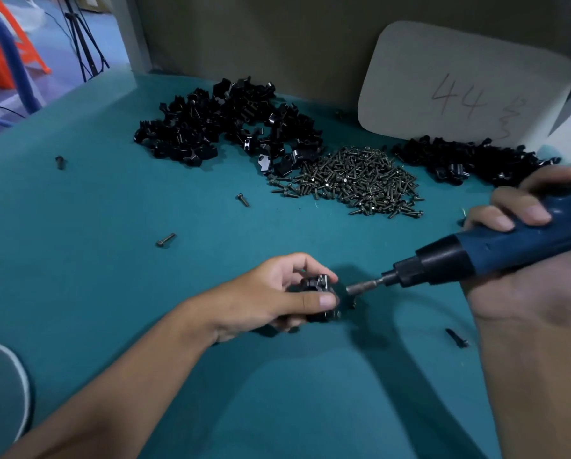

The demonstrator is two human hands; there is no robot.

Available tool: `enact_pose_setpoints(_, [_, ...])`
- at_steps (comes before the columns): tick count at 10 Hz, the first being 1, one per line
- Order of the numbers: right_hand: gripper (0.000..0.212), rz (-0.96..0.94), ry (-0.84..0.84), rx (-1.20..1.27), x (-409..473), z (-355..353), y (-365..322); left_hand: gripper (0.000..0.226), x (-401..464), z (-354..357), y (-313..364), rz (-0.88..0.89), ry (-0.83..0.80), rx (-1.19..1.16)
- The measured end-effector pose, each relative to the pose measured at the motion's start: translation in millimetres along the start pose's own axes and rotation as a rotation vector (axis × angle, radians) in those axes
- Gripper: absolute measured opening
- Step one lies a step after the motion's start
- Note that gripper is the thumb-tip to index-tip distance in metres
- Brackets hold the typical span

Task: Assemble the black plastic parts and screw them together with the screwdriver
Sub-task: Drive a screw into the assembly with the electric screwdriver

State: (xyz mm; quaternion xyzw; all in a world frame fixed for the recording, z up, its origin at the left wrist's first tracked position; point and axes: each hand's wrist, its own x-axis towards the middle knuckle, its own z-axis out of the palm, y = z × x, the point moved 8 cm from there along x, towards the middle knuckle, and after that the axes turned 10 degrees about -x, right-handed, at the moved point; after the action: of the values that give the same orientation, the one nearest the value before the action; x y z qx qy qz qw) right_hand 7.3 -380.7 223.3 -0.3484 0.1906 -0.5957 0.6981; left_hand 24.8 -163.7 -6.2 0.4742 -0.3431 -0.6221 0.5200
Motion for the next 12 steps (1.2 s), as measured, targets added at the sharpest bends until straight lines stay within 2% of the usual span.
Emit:
enact_pose_setpoints(1, [0.024,0.035,-0.075,0.329,-97,-224,-65,0.036,2,-1,0,0.007,0.021,-0.178])
enact_pose_setpoints(2, [0.024,0.043,-0.045,0.329,-91,-263,-75,0.036,5,0,0,0.025,0.037,-0.212])
enact_pose_setpoints(3, [0.022,0.001,-0.029,0.056,-127,-184,-12,0.03,7,-1,0,0.045,0.059,-0.272])
enact_pose_setpoints(4, [0.023,0.049,-0.092,0.103,-115,-163,-11,0.026,8,0,1,0.062,0.043,-0.346])
enact_pose_setpoints(5, [0.021,0.061,-0.058,0.103,-118,-161,-12,0.033,8,-2,3,0.08,0.045,-0.376])
enact_pose_setpoints(10, [0.015,0.039,0.013,0.094,-119,-165,-4,0.034,6,0,5,0.091,0.067,-0.406])
enact_pose_setpoints(12, [0.011,0.015,0.034,0.137,-118,-168,-6,0.031,5,3,3,0.093,0.038,-0.59])
